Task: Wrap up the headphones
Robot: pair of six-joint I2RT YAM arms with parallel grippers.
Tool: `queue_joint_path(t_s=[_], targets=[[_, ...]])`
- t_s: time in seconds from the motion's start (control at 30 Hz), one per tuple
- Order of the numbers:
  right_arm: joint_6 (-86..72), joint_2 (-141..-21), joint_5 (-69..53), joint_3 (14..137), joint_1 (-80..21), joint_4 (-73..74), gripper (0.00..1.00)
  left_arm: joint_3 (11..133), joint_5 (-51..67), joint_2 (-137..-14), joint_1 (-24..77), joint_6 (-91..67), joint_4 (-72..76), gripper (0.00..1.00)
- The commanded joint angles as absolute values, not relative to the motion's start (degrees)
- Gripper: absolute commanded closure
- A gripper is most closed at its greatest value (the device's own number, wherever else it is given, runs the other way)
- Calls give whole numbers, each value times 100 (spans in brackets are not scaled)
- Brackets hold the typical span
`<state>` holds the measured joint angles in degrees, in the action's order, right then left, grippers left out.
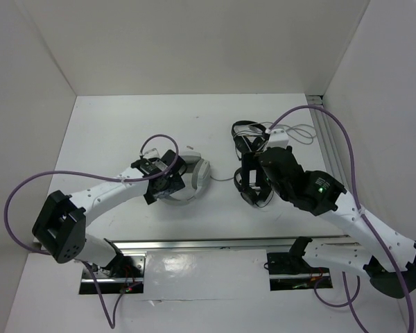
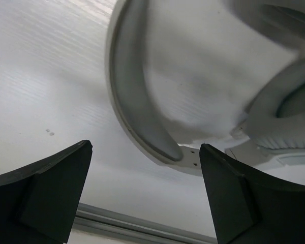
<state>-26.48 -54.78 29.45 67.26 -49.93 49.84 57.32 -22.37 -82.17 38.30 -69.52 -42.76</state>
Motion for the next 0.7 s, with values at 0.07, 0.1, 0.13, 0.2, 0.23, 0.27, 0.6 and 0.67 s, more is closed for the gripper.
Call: queue_joint_path(t_s=[0.07,0.1,0.13,0.2,0.23,0.27,0.6,0.67], targets=[[-2549,-5405,2760,6636,-4966,4553,0,5424,-2654,-8104,3691,-7655,-4351,0],[-2549,-5353,2699,6584,-4966,4466,0,5345,-2654,-8104,3552,-7655,-4220,0],[-2497,-5353,2603,6513,-4966,4404,0,5257,-2602,-8156,3490,-7655,-4088,0],[-2444,-5300,2497,6452,-4966,4298,0,5133,-2706,-8296,3437,-7655,-3825,2],[-2443,-5300,2383,6399,-4966,4202,0,5081,-2768,-8366,3437,-7725,-3823,4],[-2382,-5300,2330,6398,-4966,4140,0,5080,-2769,-8533,3358,-7726,-3728,4],[-2329,-5300,2101,6346,-4966,4035,0,4939,-2259,-9500,3199,-7786,-3103,50],[-2329,-5300,2101,6346,-4966,4034,0,4711,-2171,-9423,3304,-7918,-3103,71]])
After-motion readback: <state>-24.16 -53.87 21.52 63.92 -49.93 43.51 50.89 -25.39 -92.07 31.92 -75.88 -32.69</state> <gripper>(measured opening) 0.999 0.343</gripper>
